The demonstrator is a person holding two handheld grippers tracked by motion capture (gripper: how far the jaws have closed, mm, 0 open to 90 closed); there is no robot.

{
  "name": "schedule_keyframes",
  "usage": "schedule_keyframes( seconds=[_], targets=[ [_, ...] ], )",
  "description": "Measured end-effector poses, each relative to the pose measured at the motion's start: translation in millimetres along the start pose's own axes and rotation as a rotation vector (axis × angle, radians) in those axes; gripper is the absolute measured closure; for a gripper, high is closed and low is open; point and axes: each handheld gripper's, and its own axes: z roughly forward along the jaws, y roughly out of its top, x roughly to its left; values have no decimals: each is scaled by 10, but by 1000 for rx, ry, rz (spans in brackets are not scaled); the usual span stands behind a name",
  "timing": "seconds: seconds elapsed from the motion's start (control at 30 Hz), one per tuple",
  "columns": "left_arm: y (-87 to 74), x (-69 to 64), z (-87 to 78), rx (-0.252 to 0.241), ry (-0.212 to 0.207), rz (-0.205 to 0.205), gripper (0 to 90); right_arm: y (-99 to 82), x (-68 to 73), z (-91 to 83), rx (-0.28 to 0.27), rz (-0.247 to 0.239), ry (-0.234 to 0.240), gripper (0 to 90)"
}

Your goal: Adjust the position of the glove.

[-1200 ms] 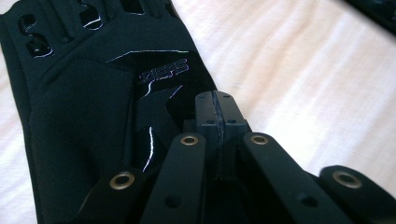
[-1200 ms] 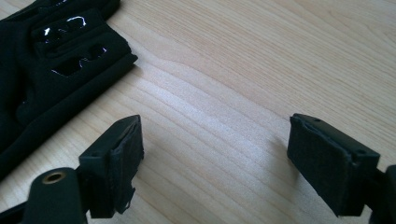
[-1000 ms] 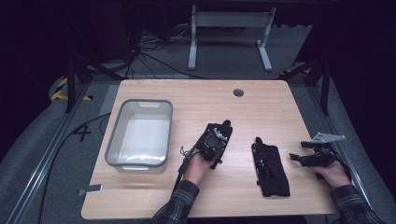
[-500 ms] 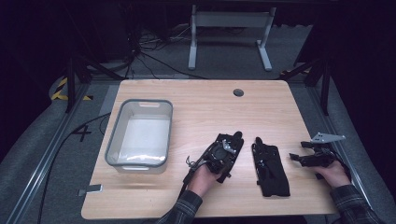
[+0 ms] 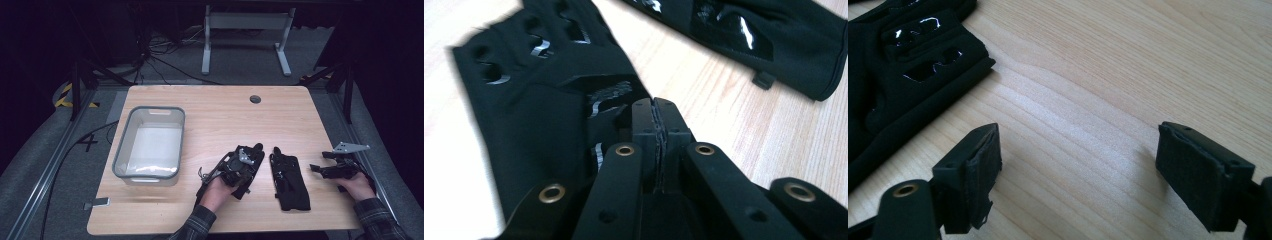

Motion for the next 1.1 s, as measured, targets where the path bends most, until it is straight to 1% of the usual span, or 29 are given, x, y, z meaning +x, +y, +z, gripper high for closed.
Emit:
schedule_keyframes(
  seconds=[0.1, 0.27, 0.3, 0.33, 0.37, 0.47, 0.57, 0.67, 0.87, 1.1],
  targets=[
    [-64, 96, -90, -5, 27, -19, 890, 0, 0, 0, 0, 0, 0, 189],
    [-189, 204, -195, -3, 85, -60, 894, 0, 0, 0, 0, 0, 0, 189],
    [-218, 210, -199, -4, 99, -75, 894, 0, 0, 0, 0, 0, 0, 189],
    [-230, 217, -202, -2, 108, -75, 894, 0, -1, 0, -1, 0, 1, 189],
    [-249, 221, -197, 1, 125, -83, 894, 0, 0, 0, 0, 0, 0, 189],
    [-262, 236, -157, 29, 153, -87, 895, 0, 0, 0, 0, 0, 0, 189],
    [-277, 244, -101, 64, 152, -86, 896, 0, 0, 1, -1, 0, 1, 189],
    [-272, 230, -77, 80, 134, -78, 896, 0, 0, 0, 0, 0, 0, 189],
    [-247, 124, -22, 86, 110, -47, 896, 0, 0, 0, 0, 0, 0, 189],
    [-223, -16, 31, 97, 59, -1, 898, 0, 0, 0, 0, 0, 0, 189]
  ],
)
